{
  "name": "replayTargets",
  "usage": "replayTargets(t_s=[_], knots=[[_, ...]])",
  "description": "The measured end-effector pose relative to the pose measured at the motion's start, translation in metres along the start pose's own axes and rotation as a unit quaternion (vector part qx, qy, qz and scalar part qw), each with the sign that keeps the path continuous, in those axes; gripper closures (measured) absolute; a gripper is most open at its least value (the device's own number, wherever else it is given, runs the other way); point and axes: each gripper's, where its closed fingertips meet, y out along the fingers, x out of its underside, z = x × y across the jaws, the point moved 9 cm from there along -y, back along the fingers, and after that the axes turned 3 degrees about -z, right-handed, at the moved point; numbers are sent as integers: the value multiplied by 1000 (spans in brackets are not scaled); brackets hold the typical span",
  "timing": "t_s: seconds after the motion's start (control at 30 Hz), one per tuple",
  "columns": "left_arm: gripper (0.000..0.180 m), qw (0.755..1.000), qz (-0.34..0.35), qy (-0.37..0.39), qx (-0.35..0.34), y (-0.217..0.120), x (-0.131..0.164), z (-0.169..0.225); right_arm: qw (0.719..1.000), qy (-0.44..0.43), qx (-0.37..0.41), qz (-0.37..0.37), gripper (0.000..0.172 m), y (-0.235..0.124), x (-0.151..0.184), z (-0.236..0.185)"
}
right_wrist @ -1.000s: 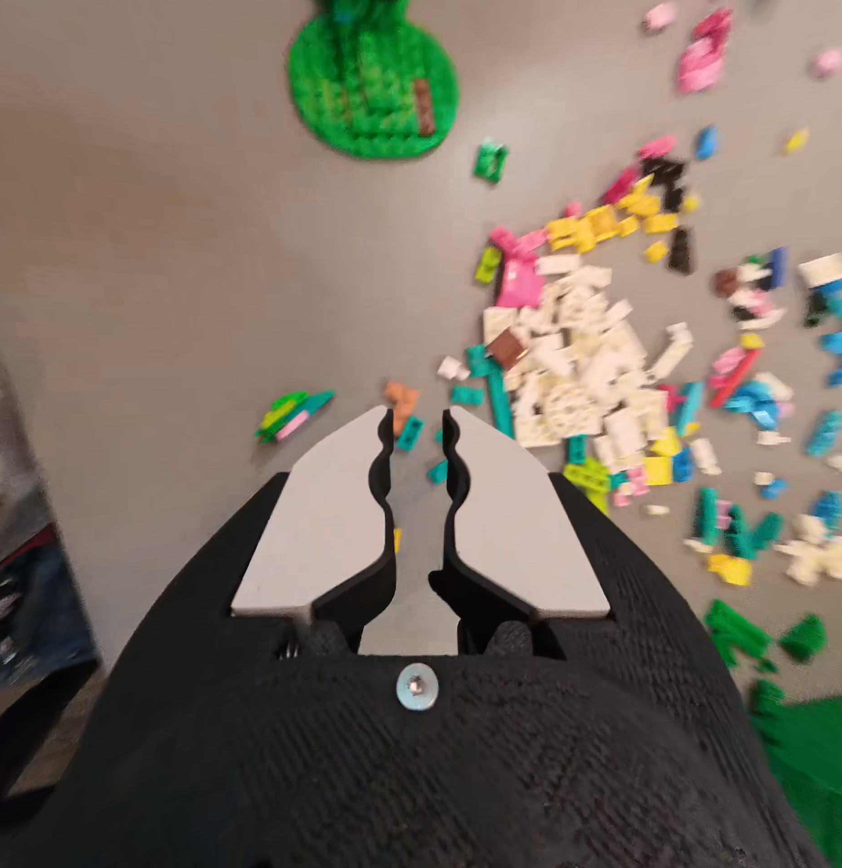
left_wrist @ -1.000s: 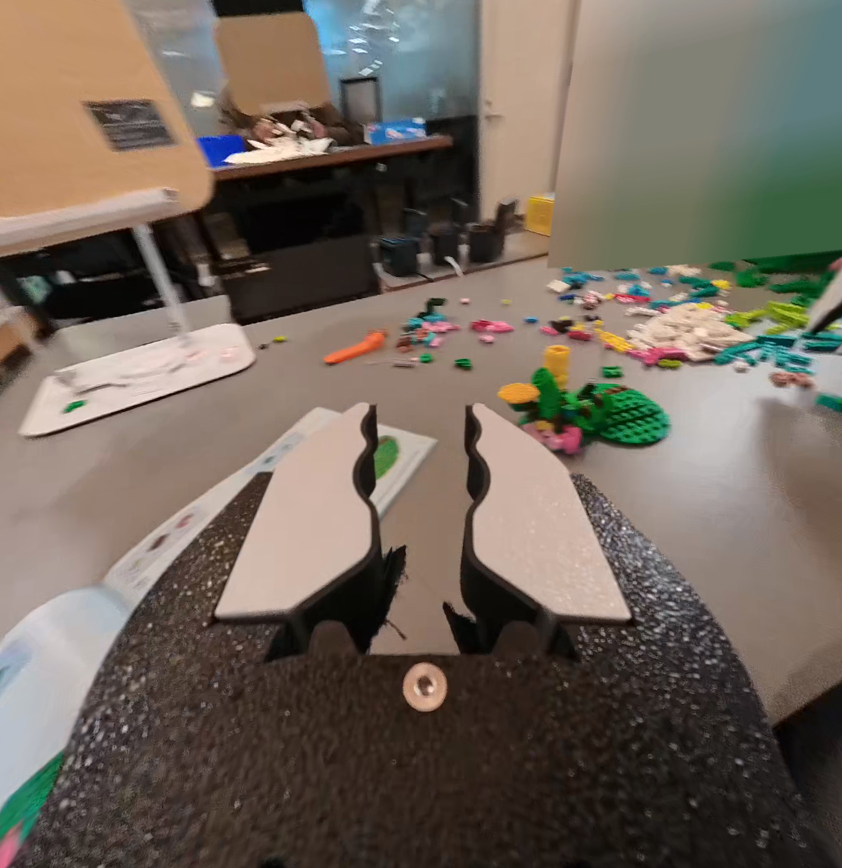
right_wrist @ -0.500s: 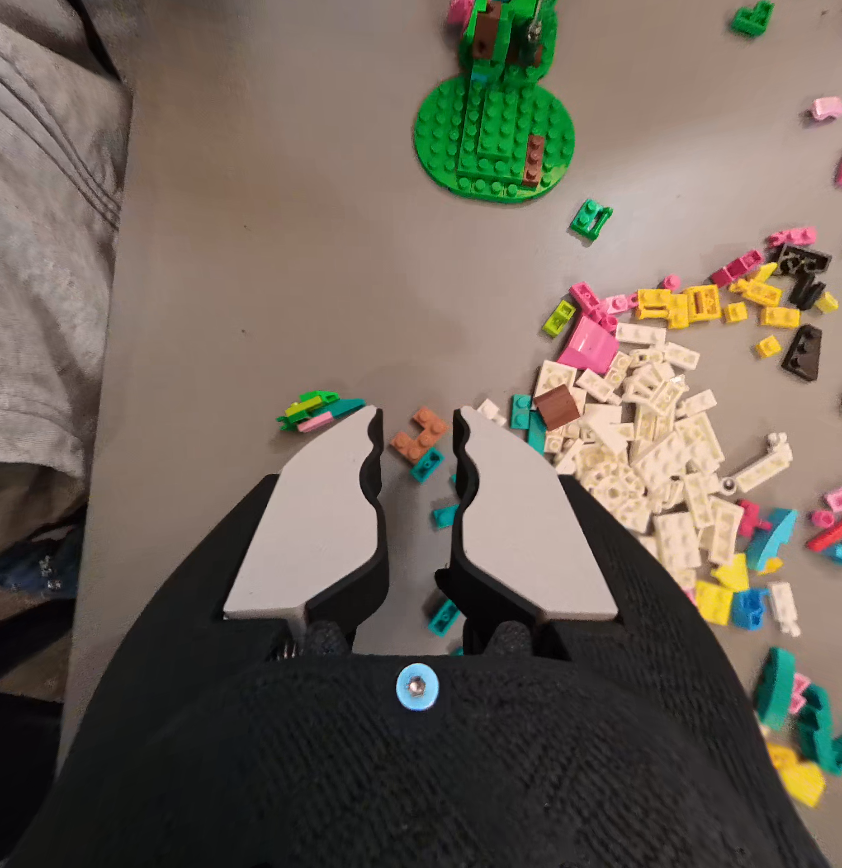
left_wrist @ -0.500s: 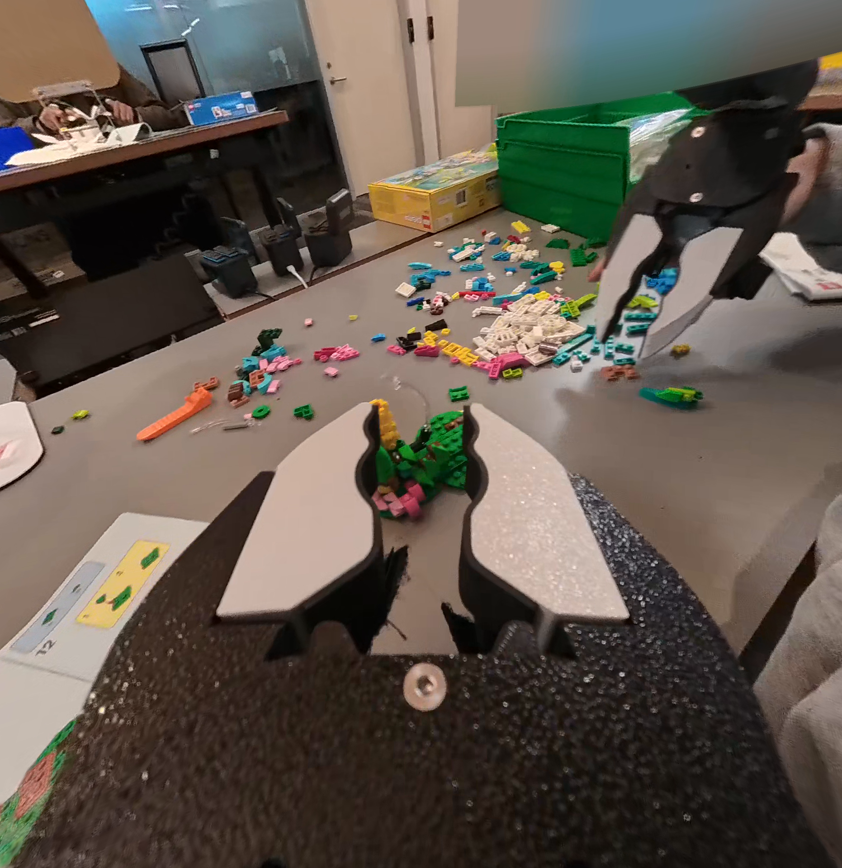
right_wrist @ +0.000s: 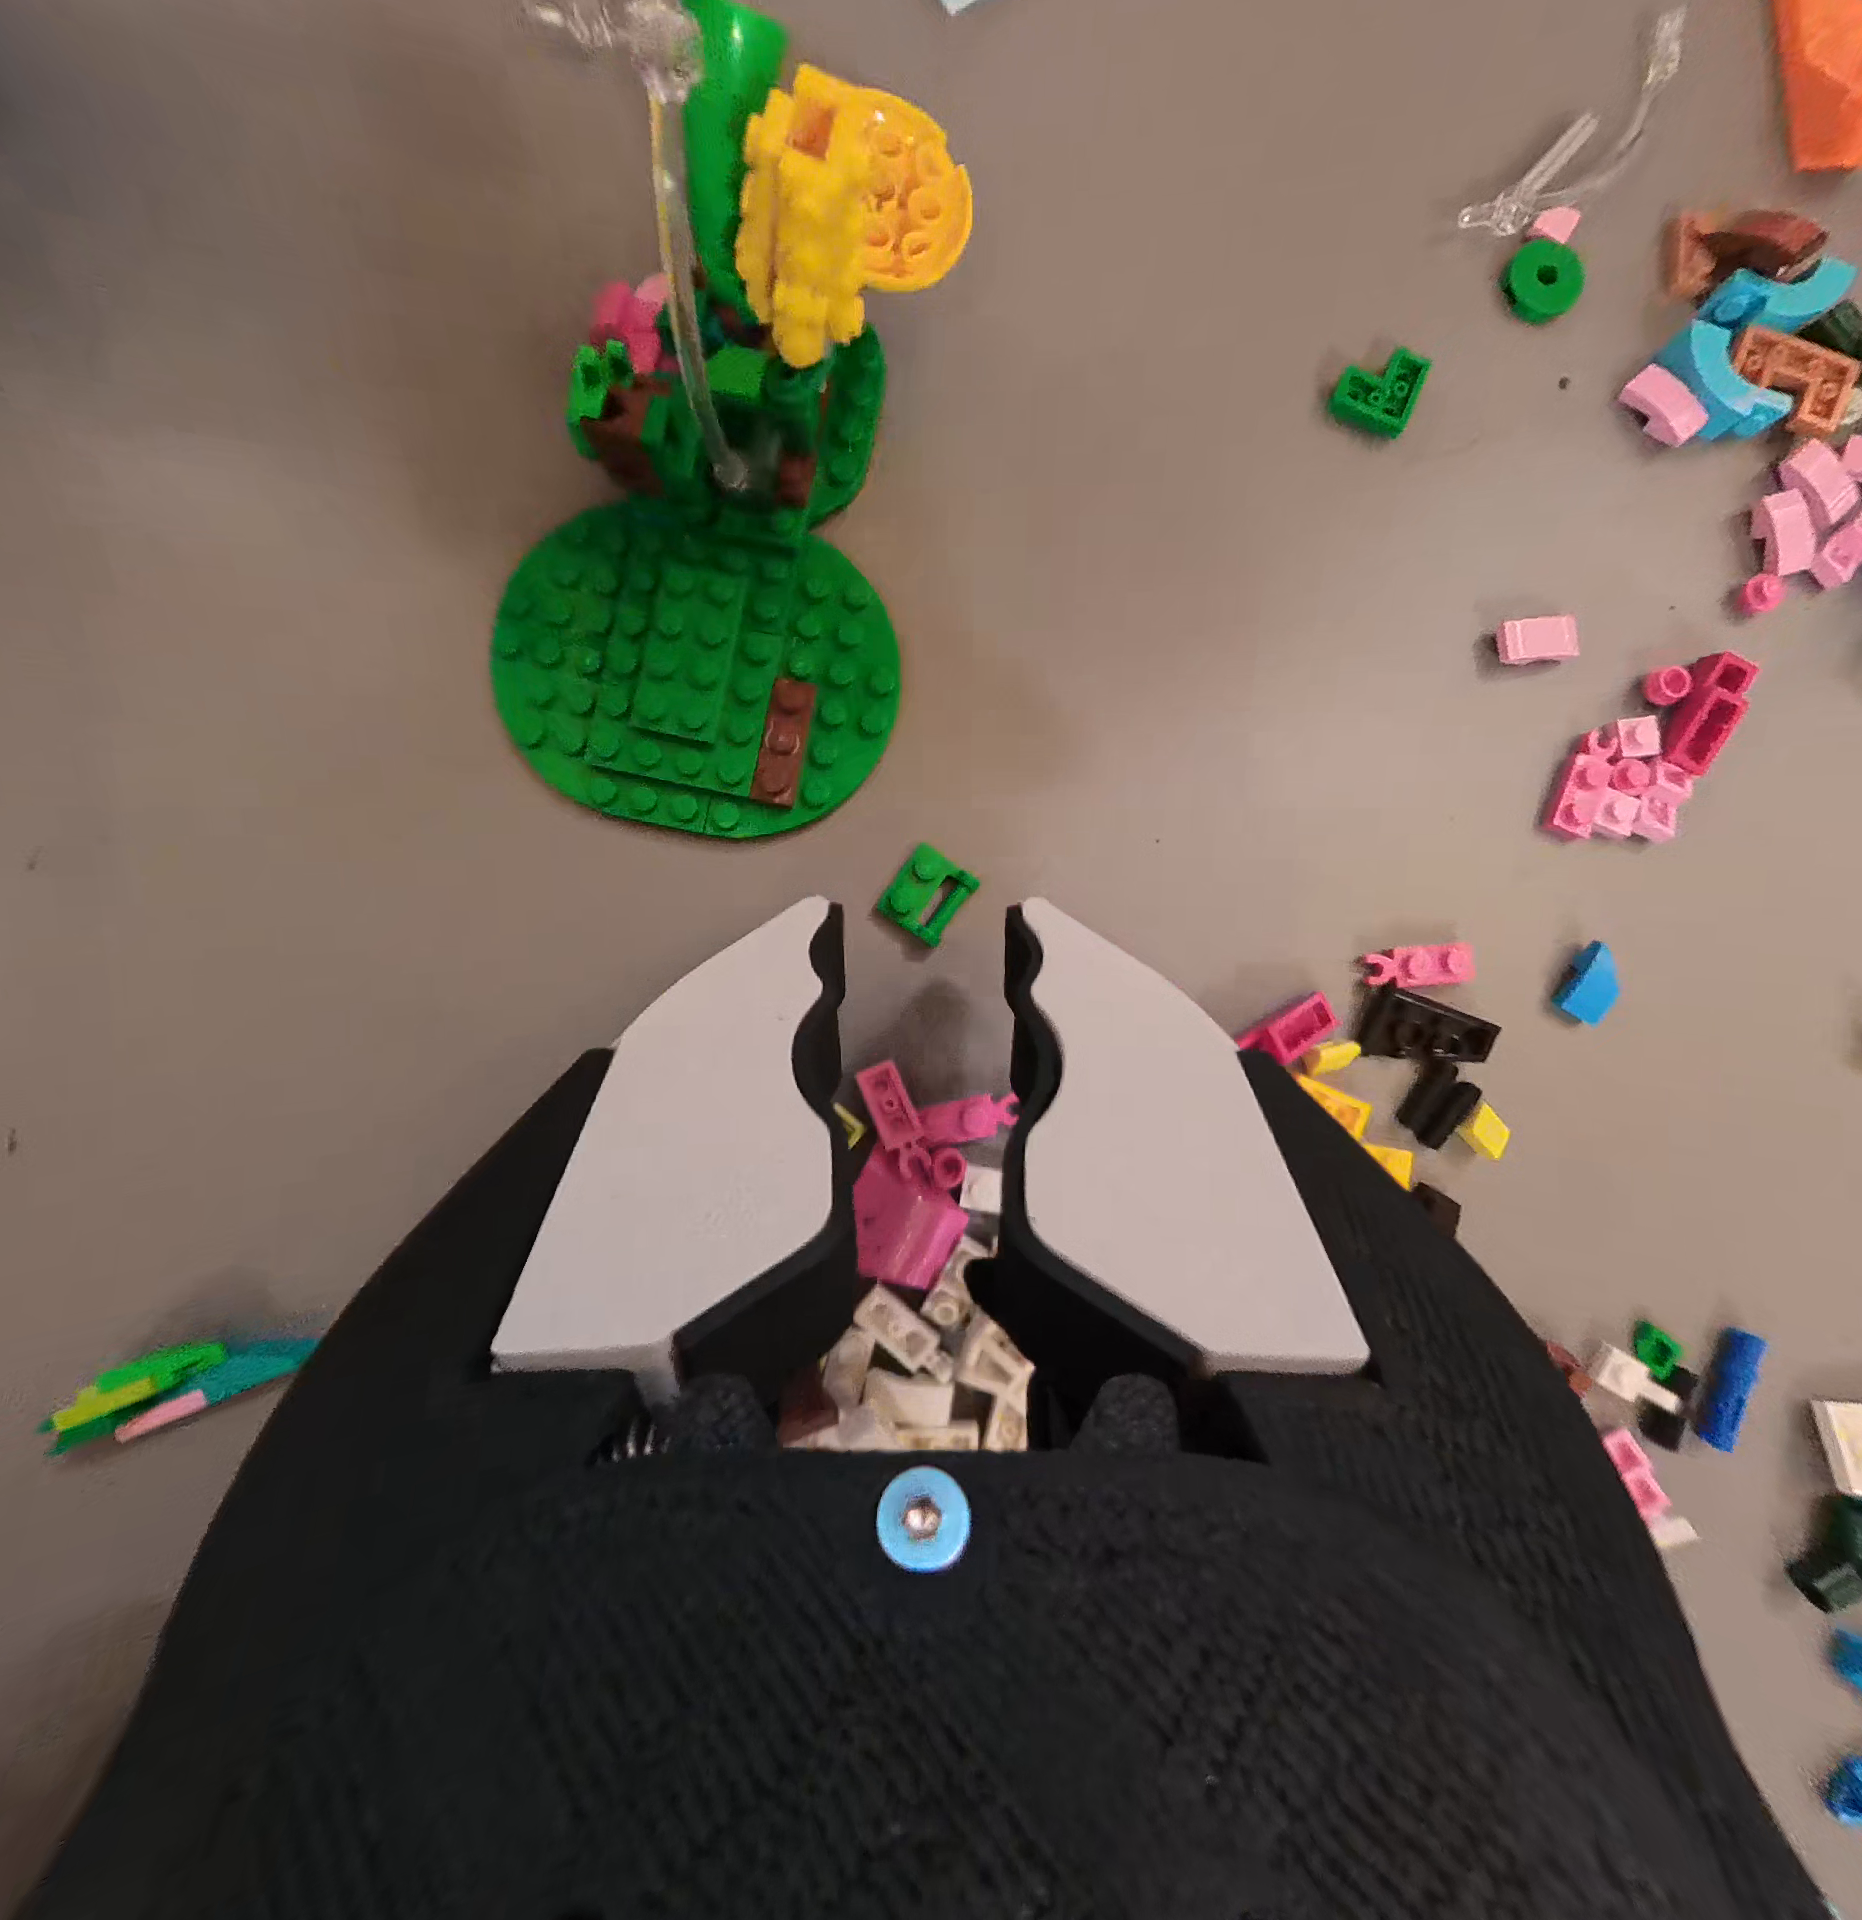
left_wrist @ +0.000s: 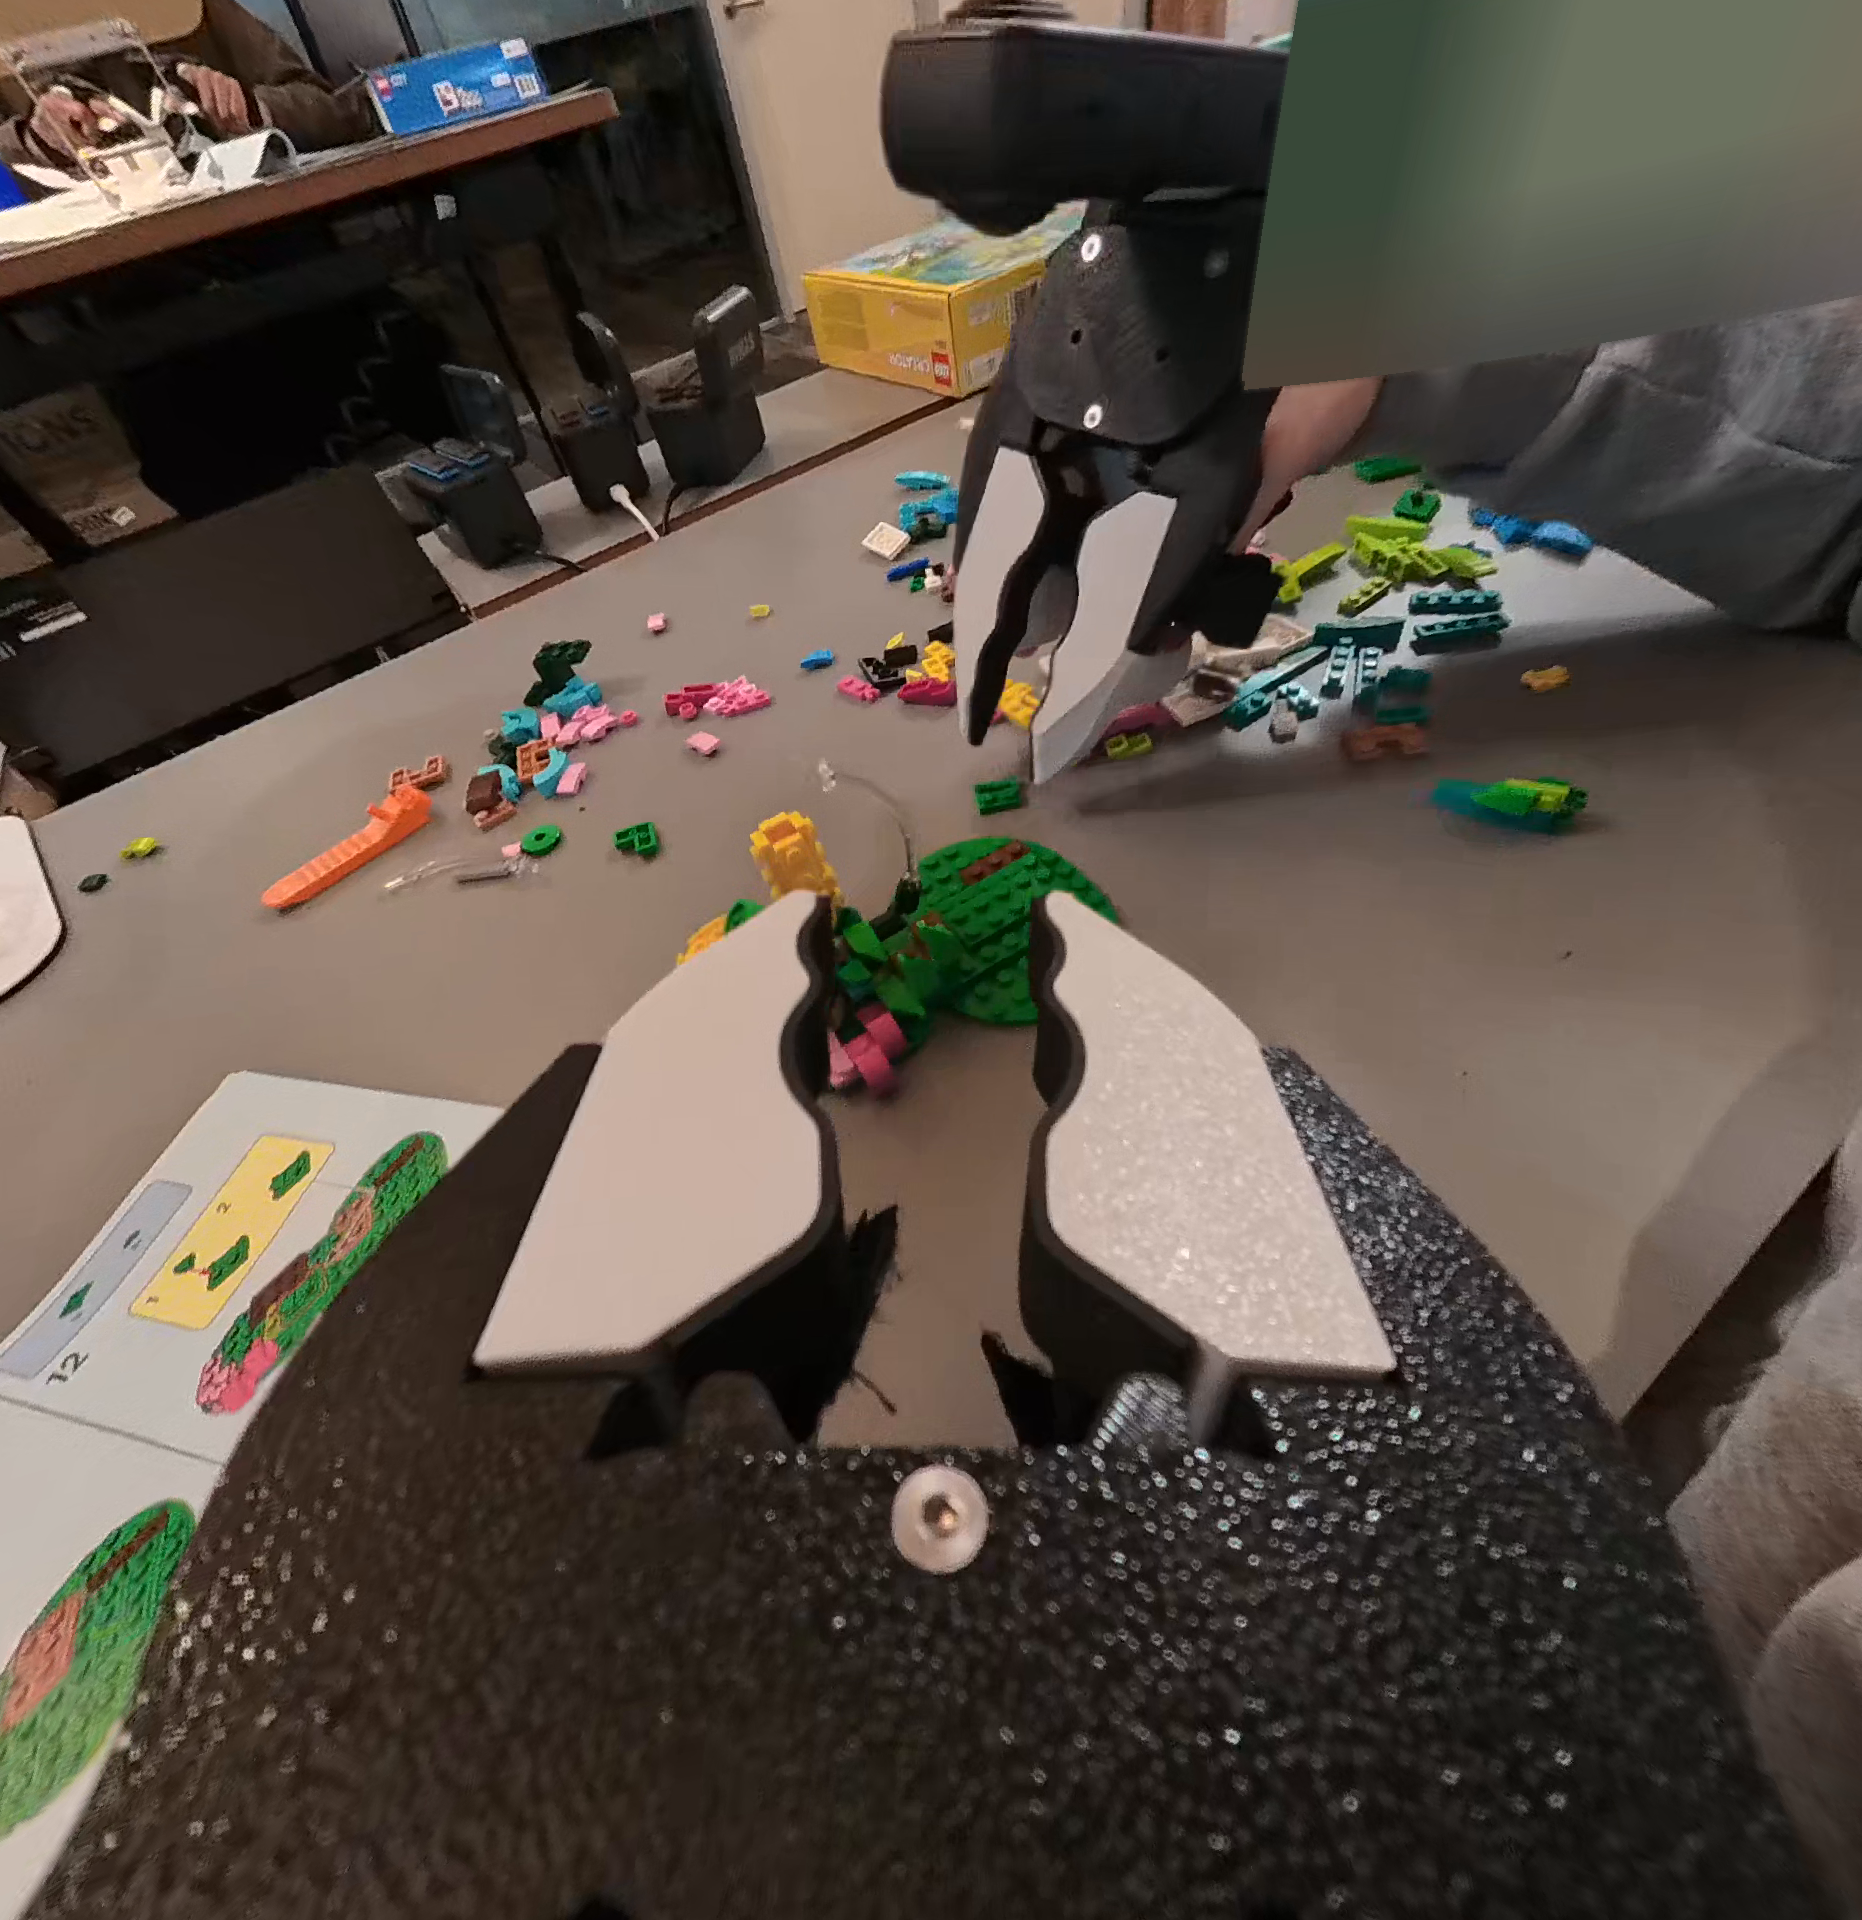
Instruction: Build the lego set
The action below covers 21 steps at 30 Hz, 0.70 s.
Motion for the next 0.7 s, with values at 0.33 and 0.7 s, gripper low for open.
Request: replayTargets(t_s=[0.33, 0.7], knots=[[144, 1000, -1, -18, 1, -2, 15, -7, 998, 52, -10, -36, 150, 12, -1, 0], [143, 997, 40, -58, -14, 2, 30, -29, 996, 73, 3, -52, 157, 14, -6, -1]])
